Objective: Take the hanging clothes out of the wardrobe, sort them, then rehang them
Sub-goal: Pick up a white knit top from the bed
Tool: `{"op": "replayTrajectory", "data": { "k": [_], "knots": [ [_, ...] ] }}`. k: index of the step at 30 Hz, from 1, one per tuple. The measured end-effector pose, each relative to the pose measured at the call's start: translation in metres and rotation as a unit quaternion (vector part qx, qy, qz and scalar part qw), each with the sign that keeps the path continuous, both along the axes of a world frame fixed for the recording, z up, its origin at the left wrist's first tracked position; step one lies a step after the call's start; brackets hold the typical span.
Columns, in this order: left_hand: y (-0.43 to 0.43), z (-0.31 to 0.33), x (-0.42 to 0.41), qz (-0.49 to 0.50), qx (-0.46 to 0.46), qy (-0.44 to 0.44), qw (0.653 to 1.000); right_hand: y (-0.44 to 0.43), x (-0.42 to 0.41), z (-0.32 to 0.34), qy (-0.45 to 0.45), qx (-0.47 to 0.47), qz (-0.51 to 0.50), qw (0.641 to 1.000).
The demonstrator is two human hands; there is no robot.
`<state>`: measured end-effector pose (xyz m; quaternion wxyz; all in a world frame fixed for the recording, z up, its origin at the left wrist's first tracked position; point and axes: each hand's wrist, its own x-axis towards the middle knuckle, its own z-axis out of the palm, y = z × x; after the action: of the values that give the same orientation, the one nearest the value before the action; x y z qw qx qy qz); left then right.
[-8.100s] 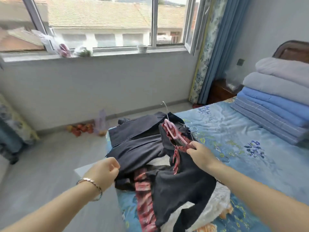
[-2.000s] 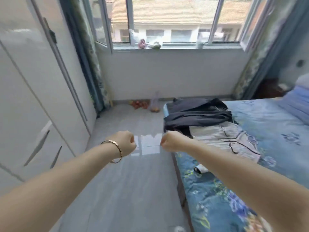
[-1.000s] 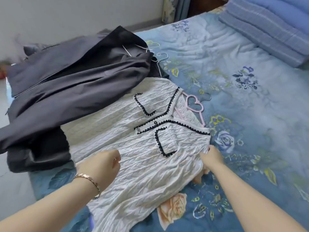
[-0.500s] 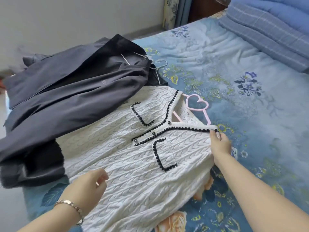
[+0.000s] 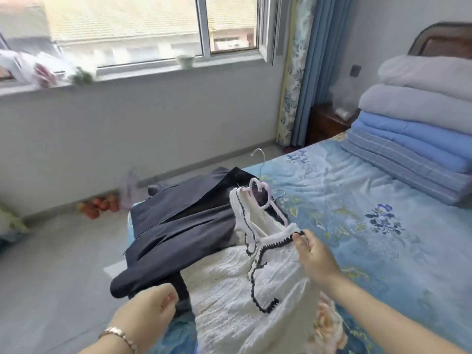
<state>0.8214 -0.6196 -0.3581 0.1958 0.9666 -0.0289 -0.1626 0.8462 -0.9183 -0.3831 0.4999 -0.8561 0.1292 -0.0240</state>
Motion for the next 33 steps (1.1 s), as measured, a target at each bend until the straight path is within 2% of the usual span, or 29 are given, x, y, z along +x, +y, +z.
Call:
{"op": "replayTrajectory", "data": {
  "k": [4,11,18,21,23,27,33],
  "knots": [
    [0.065,0.07,-0.046,0.073,0.006,-0.036,0.997,0.053,-0.028,0.074,-0.037,-0.101,0.099,0.989],
    [0.191,0.161,-0.167,0.162,0.0,-0.08,0.983,0.163,-0.119,0.186,-0.129,-0.141,0.179,0.965],
    [0.3,0.214,-0.32,0.22,-0.005,-0.115,0.969,0.283,-0.227,0.255,-0.117,-0.069,0.223,0.965],
    [0.344,0.229,-0.382,0.244,0.01,-0.116,0.963,0.33,-0.267,0.271,-0.066,0.008,0.244,0.967],
    [0.372,0.236,-0.418,0.275,0.006,-0.122,0.954,0.357,-0.288,0.282,-0.031,0.027,0.272,0.961],
    [0.415,0.244,-0.482,0.344,-0.012,-0.136,0.929,0.414,-0.329,0.307,0.029,0.073,0.365,0.928],
    [0.458,0.257,-0.562,0.441,-0.032,-0.153,0.884,0.526,-0.392,0.333,0.041,0.056,0.512,0.856]
  ]
}}
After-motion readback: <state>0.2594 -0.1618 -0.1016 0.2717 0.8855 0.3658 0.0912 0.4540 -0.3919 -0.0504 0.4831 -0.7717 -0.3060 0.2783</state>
